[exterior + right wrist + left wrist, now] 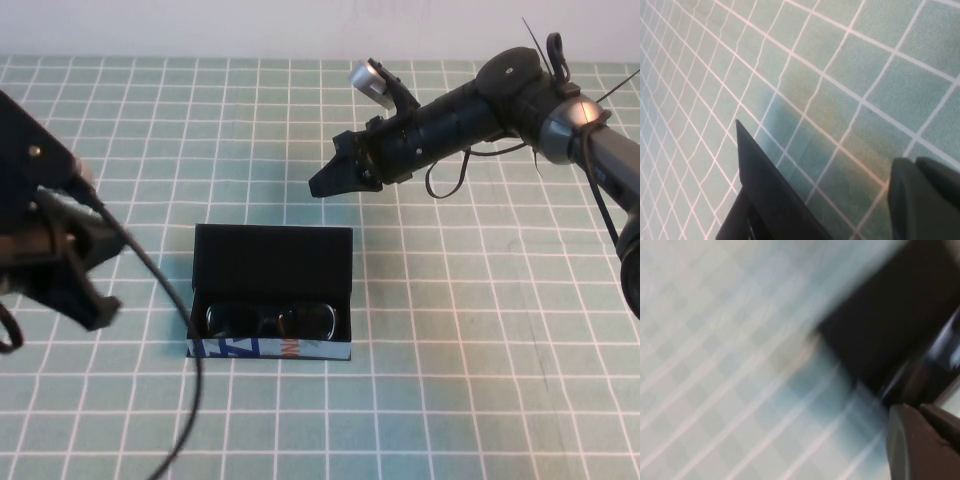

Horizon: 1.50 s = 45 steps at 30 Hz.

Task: Return glasses to glasses case
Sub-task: Close the glasses case

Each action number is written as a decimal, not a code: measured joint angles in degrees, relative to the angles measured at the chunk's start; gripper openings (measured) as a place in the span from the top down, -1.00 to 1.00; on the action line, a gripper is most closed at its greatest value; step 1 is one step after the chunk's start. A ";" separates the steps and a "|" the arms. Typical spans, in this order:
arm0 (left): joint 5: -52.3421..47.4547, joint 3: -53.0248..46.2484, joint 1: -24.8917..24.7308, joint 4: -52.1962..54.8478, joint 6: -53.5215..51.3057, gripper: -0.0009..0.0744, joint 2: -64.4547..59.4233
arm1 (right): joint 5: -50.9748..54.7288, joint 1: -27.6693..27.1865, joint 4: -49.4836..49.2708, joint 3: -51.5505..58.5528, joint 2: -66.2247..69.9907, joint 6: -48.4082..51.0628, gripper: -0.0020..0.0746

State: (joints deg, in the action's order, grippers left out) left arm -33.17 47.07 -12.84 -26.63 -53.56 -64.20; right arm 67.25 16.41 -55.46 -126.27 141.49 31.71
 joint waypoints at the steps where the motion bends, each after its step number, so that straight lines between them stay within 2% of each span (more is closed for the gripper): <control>1: 1.43 -1.33 -0.28 -8.26 -5.78 0.98 0.36 | 0.14 0.00 0.00 0.00 0.00 0.15 0.98; 4: 4.44 -7.51 -1.47 -34.12 -23.63 0.98 0.51 | 0.18 0.00 -0.39 0.00 0.00 0.28 0.98; 7: 11.98 -15.72 -4.60 -57.03 -43.09 0.98 0.41 | 0.18 0.00 -0.48 0.00 0.00 0.40 0.98; 10: 22.66 -19.91 -9.84 -67.29 -53.07 0.98 -0.01 | 0.18 0.00 -0.76 0.00 0.00 1.52 0.98; 12: 26.88 -20.61 -13.32 -70.10 -55.33 0.98 -0.79 | 0.06 0.00 -1.33 0.00 0.00 2.48 0.98; 16: 24.40 -20.71 -18.58 -71.69 -55.99 0.98 -5.37 | -0.06 0.00 -1.70 0.00 0.00 3.18 0.98; 23: 21.65 -20.02 -19.45 -71.90 -54.27 0.98 -16.25 | 0.65 0.00 -1.70 0.00 0.00 3.41 0.98; 29: 17.12 -18.24 -19.45 -71.90 -59.25 0.98 -15.09 | 1.65 0.00 -1.70 0.00 0.00 3.41 0.98; 32: 7.47 -16.80 -19.45 -67.08 -61.63 0.98 -12.68 | 1.89 0.00 -1.70 0.00 0.00 3.41 0.98; 35: -4.11 -13.91 -19.58 -51.60 -55.96 0.98 -11.53 | 1.90 0.00 -1.70 0.00 0.00 3.41 0.98; 37: -11.33 -10.62 -19.68 -37.35 -44.70 0.98 -11.64 | 1.90 0.00 -1.70 0.00 0.00 3.41 0.98; 40: -19.32 -5.70 -19.69 -12.48 -22.45 0.98 -13.32 | 1.90 0.00 -1.70 0.00 0.00 3.41 0.98; 43: -18.14 -2.41 -18.39 11.38 1.50 0.98 -14.41 | 1.90 0.00 -1.70 0.00 0.00 3.41 0.98; 45: -12.51 -1.40 -15.06 18.74 12.21 0.98 -13.98 | 2.00 0.00 -1.70 0.00 0.00 3.41 0.98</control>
State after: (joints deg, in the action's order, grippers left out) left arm -45.68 45.67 -27.90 -7.89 -41.35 -78.18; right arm 69.25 16.41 -57.16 -126.27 141.49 35.12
